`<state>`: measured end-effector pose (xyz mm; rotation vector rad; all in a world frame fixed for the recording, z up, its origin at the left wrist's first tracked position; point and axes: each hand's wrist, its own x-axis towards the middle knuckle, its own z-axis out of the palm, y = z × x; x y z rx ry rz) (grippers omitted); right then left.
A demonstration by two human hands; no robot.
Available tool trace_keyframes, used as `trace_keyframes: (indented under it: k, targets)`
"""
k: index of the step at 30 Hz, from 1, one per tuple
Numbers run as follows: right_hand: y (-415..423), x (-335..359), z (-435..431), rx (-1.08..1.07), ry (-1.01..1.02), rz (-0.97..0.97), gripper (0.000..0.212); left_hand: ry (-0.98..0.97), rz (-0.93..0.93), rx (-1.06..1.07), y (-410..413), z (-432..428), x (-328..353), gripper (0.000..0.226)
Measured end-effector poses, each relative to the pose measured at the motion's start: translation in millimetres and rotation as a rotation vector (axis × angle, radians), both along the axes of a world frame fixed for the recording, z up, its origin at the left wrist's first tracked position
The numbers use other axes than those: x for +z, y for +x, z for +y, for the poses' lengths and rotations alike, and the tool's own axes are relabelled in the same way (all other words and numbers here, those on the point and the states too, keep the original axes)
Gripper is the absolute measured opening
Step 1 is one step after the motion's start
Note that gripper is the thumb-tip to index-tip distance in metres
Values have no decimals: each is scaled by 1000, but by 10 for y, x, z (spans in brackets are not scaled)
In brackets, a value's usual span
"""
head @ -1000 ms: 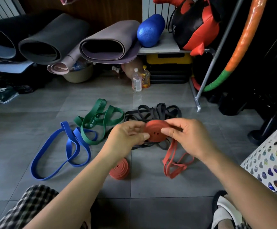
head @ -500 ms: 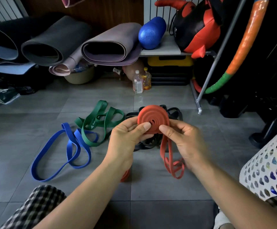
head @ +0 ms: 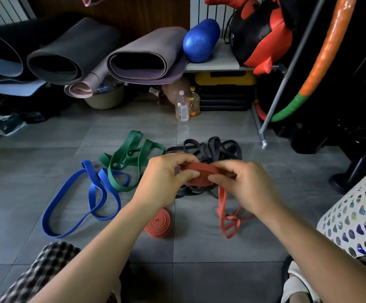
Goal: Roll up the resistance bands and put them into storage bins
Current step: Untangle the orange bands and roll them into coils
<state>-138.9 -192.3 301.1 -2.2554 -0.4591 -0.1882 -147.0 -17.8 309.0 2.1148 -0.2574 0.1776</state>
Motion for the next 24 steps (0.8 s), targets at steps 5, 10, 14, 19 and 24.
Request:
trace_keyframes:
  k: [5,10,14,19,24]
  targets:
    - [30,94,-53,80,462,291,24,-549,221,67,-19,-25,108,23]
    - [-29,72,73,25,772,364,16,-983,322,74,-54,-137,78,16]
    - [-52,62,106,-24,838,399,15,-1155,492,84,-150,-222,4,17]
    - [41,98,-66,-33,372,219,10,-401,279,104,16,-6,-25,29]
    - [10,34,-65,17,-56,25,23,87,84,-17,22,-20,-63,31]
